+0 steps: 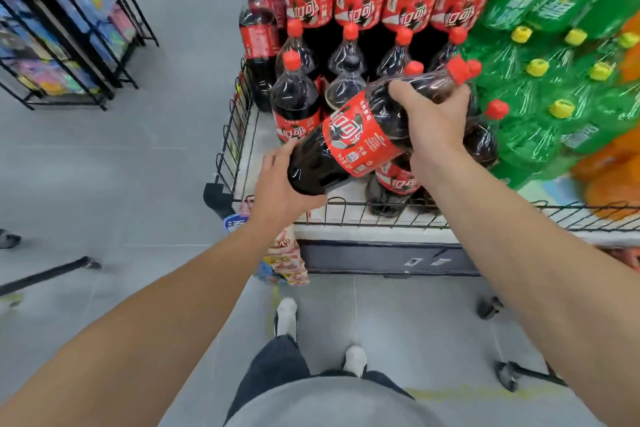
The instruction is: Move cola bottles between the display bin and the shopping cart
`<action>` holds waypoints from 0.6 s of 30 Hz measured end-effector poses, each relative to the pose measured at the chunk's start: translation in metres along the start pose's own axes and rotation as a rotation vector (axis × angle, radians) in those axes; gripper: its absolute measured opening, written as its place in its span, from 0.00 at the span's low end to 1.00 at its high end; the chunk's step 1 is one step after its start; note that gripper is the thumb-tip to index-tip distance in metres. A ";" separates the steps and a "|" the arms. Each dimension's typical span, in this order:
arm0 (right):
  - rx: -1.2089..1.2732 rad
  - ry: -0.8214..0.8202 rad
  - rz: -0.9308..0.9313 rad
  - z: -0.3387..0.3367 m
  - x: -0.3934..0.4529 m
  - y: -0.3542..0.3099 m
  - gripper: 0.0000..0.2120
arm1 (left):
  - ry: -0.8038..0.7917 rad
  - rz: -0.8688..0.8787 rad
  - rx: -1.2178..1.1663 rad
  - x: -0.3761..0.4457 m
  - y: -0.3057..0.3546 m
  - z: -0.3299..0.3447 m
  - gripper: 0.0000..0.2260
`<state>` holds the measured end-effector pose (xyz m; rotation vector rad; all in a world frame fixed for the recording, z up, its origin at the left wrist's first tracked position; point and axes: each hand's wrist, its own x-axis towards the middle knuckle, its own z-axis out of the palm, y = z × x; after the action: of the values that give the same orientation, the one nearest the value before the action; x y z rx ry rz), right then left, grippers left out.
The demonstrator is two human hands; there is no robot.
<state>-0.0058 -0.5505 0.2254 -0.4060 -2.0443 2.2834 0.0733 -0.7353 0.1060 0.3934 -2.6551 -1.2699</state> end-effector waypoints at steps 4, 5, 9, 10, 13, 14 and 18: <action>0.000 0.124 -0.023 0.017 0.013 0.009 0.24 | -0.144 0.031 -0.039 0.040 -0.021 0.006 0.49; -0.008 0.147 -0.027 0.020 0.015 0.011 0.25 | -0.174 0.030 -0.045 0.047 -0.026 0.008 0.50; -0.039 0.237 -0.015 0.032 0.021 0.026 0.29 | -0.286 0.040 -0.062 0.070 -0.045 0.020 0.51; -0.038 0.268 -0.011 0.035 0.022 0.030 0.28 | -0.314 0.040 -0.064 0.076 -0.049 0.022 0.52; -0.061 0.328 -0.010 0.046 0.025 0.040 0.17 | -0.394 0.043 -0.052 0.089 -0.062 0.028 0.53; -0.063 0.350 -0.016 0.050 0.025 0.042 0.13 | -0.418 0.031 -0.047 0.093 -0.066 0.030 0.53; -0.116 0.373 -0.079 0.067 0.026 0.051 0.07 | -0.473 -0.005 -0.093 0.104 -0.084 0.038 0.55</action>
<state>-0.0387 -0.6162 0.1770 -0.6858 -1.9658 1.8778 -0.0219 -0.7900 0.0205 0.0902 -2.9483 -1.6561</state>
